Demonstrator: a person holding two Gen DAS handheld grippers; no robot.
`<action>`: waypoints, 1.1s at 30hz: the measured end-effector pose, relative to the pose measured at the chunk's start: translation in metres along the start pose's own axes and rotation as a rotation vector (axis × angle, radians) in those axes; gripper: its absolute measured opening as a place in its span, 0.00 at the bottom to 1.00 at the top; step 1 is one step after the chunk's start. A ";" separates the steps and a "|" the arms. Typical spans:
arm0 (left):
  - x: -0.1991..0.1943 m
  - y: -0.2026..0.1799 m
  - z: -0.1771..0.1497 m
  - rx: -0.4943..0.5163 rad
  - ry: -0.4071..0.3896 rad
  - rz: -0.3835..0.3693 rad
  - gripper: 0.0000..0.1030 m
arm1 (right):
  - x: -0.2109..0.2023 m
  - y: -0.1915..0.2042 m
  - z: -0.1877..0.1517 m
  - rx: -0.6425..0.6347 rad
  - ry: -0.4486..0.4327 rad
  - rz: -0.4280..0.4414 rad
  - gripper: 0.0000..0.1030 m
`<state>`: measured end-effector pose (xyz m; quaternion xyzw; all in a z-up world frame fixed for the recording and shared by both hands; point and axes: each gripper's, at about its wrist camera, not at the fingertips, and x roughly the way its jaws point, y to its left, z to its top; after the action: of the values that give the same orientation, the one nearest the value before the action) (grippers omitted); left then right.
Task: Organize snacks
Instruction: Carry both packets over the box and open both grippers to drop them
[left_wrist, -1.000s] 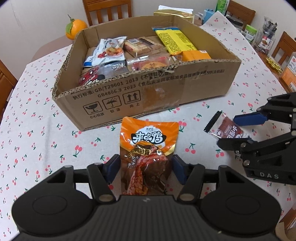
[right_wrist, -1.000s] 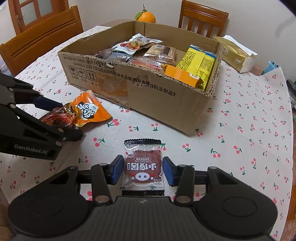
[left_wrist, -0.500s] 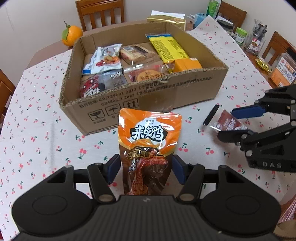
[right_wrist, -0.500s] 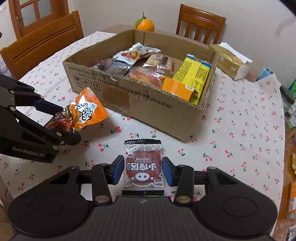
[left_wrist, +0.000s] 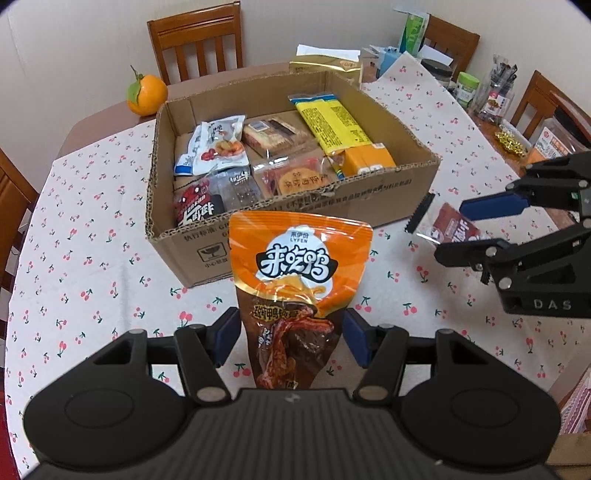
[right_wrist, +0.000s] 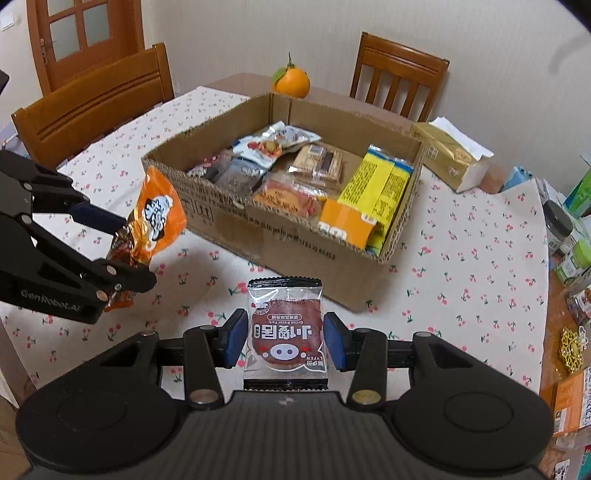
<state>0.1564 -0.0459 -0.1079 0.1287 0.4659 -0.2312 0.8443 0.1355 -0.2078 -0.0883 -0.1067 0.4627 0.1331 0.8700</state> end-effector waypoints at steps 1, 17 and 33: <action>-0.002 0.000 0.000 0.003 -0.002 -0.001 0.58 | -0.002 0.000 0.002 -0.001 -0.007 0.001 0.49; -0.045 0.021 0.013 0.025 -0.033 -0.014 0.58 | 0.015 -0.012 0.088 -0.044 -0.150 -0.017 0.49; -0.052 0.046 0.088 0.054 -0.128 0.005 0.58 | 0.023 -0.002 0.077 0.030 -0.114 -0.062 0.96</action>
<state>0.2200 -0.0300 -0.0170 0.1376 0.4043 -0.2491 0.8692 0.2085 -0.1826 -0.0653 -0.0999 0.4110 0.1050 0.9001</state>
